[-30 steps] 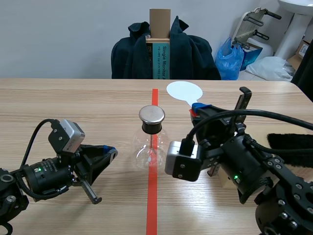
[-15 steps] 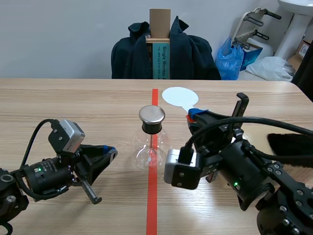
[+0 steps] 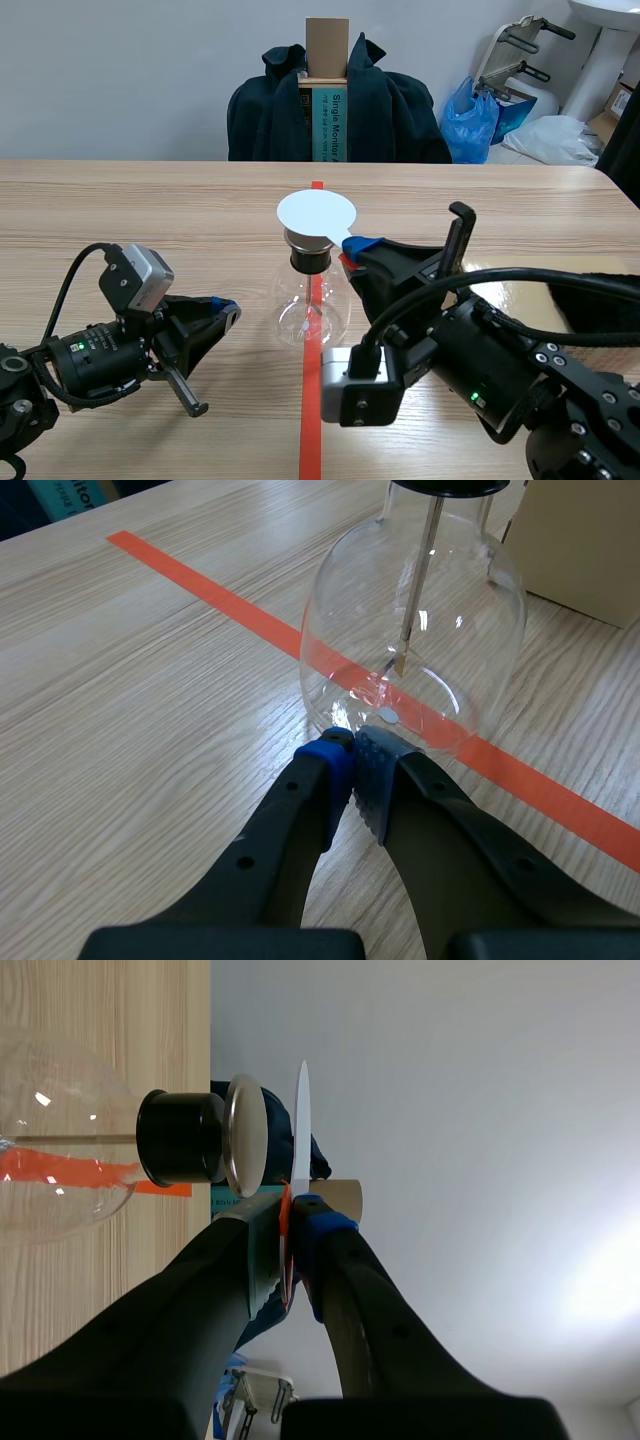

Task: Do the electroscope experiment.
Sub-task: 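Move the plate toward and away from the electroscope, then hold the plate still at the electroscope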

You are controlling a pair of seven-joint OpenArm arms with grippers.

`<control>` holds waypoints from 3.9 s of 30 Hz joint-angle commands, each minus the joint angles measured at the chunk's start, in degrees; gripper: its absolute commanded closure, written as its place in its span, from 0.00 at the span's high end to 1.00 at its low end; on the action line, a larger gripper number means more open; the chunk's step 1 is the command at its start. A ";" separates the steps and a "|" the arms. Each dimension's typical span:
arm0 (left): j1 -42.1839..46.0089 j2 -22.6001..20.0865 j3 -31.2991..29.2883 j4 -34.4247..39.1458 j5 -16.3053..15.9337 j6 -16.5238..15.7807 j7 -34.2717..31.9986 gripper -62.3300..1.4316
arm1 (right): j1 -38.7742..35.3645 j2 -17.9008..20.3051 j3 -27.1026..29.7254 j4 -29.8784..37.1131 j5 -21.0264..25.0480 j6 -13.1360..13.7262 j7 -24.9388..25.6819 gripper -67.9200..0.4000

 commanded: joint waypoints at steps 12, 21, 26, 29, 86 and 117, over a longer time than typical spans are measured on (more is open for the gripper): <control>-0.50 -0.17 -0.09 0.76 -0.42 -0.13 -0.94 0.07 | 0.37 0.70 0.48 0.55 0.17 -0.61 1.73 0.02; -0.50 -0.17 -0.09 0.76 -0.42 -0.13 -0.94 0.07 | 0.24 0.70 0.48 0.50 0.22 1.73 -2.38 0.02; -0.50 -0.17 -0.09 0.76 -0.42 -0.13 -0.94 0.07 | 0.24 0.72 0.55 0.50 0.22 1.25 -7.13 0.02; -0.50 -0.17 -0.09 0.76 -0.42 -0.13 -0.96 0.07 | 0.26 0.72 0.55 0.50 0.22 0.28 -11.21 0.02; -0.52 -0.17 -0.09 0.76 -0.42 0.11 -0.96 0.07 | 0.24 0.68 0.52 0.50 0.20 0.22 -0.81 0.02; -0.66 -0.17 -0.11 0.76 -0.42 0.13 -0.94 0.07 | 0.26 0.68 0.52 0.50 0.20 0.22 -0.81 0.02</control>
